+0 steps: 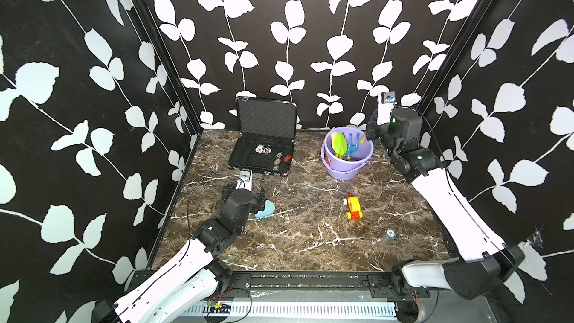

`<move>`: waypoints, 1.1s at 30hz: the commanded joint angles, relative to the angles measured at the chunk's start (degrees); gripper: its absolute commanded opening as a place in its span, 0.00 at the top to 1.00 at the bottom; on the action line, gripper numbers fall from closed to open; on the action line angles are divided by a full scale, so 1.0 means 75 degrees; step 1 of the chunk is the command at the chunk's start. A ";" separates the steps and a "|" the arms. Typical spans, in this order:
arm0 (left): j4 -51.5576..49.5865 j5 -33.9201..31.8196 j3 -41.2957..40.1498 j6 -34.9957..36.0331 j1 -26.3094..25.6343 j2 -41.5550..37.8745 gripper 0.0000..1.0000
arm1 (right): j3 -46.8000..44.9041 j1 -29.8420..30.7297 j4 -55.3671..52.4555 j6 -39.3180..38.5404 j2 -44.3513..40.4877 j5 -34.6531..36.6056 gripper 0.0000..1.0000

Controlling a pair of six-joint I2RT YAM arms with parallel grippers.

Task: Organize the gardening tools
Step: Place the gardening tool in the container.

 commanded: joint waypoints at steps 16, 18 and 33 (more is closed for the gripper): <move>-0.1854 -0.0578 0.0334 -0.1168 -0.0024 0.0844 0.01 | -0.0150 -0.0186 0.0621 0.0448 0.1758 -0.0928 1.00; -0.2067 -0.0687 0.0414 -0.1260 -0.0026 0.0911 0.01 | -0.0233 -0.0186 0.0599 0.0560 0.1833 -0.0953 1.00; -0.3493 -0.1012 0.0667 -0.1775 0.0021 0.0983 0.01 | -0.0476 -0.0300 0.0110 0.1173 0.2781 -0.1027 1.00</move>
